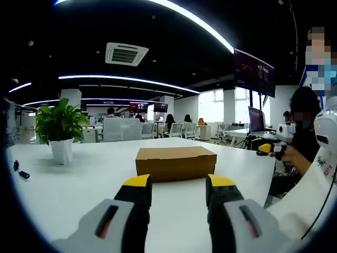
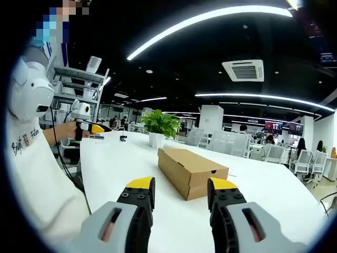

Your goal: Operate the shoe box by opening the lid, removing the specified soft item, and placing it in the target area until the item is outside and the box remains undamaged.

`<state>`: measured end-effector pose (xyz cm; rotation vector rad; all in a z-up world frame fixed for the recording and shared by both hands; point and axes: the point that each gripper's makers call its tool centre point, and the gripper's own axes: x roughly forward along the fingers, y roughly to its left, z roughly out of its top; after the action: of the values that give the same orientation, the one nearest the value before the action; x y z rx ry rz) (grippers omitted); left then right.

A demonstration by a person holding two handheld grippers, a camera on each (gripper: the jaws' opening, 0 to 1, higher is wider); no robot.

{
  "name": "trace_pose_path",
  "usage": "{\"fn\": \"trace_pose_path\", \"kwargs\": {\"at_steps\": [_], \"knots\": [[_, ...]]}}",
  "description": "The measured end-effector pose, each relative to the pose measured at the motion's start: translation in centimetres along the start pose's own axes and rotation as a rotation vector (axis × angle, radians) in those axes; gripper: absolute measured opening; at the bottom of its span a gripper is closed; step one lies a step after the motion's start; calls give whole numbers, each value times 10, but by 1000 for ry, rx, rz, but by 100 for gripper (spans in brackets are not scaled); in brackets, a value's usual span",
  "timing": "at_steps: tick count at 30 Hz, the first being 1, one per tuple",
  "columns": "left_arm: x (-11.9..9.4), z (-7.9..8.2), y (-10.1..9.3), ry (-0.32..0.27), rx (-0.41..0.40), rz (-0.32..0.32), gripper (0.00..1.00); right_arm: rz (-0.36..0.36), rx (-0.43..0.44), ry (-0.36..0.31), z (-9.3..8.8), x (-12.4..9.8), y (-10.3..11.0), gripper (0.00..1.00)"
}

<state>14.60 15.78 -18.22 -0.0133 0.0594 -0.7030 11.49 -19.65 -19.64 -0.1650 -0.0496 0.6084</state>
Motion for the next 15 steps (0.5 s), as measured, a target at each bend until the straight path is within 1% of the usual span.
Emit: {"fn": "trace_pose_path", "kwargs": {"at_steps": [3,7,15], "knots": [[2,2,-3,2,18,-5,42,11,14,-4,1,1,2,43],[3,6,-8,-2,20,-17,42,16,4,-16,5,1,5,43],[3,4,-9,4,19,-21,42,13,-6,-18,7,1,5,44]]}}
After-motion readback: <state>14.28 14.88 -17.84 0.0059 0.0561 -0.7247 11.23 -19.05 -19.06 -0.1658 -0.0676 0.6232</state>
